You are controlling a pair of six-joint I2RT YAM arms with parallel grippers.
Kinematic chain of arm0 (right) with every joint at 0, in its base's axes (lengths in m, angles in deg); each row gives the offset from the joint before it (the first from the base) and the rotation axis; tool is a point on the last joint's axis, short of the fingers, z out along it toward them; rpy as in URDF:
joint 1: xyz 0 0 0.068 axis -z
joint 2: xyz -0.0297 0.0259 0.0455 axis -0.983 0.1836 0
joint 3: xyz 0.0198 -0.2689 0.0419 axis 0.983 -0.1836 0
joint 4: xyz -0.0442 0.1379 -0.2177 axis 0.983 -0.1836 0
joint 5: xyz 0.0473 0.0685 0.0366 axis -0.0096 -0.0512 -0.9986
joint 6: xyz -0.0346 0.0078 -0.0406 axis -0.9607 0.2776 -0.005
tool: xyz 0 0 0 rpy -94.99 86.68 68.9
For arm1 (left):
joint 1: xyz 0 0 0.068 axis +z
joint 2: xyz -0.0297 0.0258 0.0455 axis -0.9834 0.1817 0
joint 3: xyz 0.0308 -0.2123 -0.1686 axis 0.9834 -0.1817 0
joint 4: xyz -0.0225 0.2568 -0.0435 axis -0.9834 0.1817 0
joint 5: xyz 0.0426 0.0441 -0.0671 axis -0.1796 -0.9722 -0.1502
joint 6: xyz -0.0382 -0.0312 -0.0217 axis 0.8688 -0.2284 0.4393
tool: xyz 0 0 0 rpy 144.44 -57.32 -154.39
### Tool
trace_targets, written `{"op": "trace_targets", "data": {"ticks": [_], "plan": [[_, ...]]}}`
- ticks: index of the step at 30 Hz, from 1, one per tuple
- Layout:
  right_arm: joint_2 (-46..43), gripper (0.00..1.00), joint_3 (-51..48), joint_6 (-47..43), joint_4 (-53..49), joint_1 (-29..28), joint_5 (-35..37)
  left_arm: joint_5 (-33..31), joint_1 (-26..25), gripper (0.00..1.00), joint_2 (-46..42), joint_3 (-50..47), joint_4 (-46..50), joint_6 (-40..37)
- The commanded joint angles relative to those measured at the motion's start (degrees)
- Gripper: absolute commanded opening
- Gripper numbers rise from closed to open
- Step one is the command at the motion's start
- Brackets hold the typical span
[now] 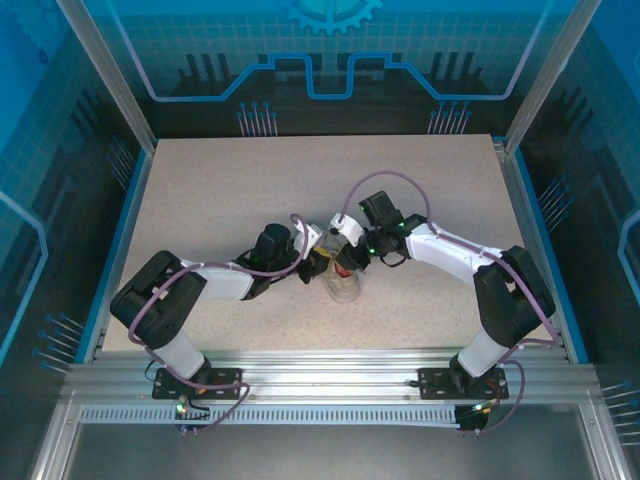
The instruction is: Tie the shoes
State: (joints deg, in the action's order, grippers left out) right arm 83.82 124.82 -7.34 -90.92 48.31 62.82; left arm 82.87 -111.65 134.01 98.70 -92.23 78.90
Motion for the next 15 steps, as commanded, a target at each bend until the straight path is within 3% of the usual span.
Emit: {"op": "trace_targets", "data": {"ticks": [1,8,12,15], "plan": [[-4.41,0.32,0.42,3.47,0.63,3.39,-7.38,-0.44,-0.52,0.11,1.03,1.17,-1.7,-0.58],[-4.31,0.38,0.59,16.94,3.86,12.05,-11.68,-0.91,-1.18,0.07,1.3,0.95,-2.46,-1.22],[3.06,0.37,7.05,20.98,-2.94,13.04,-11.39,-1.05,-1.54,0.05,1.2,1.21,-2.48,-1.62],[7.5,0.37,9.67,20.42,-4.67,12.68,-15.22,-0.97,-1.85,0.04,1.13,1.43,-2.43,-2.09]]}}
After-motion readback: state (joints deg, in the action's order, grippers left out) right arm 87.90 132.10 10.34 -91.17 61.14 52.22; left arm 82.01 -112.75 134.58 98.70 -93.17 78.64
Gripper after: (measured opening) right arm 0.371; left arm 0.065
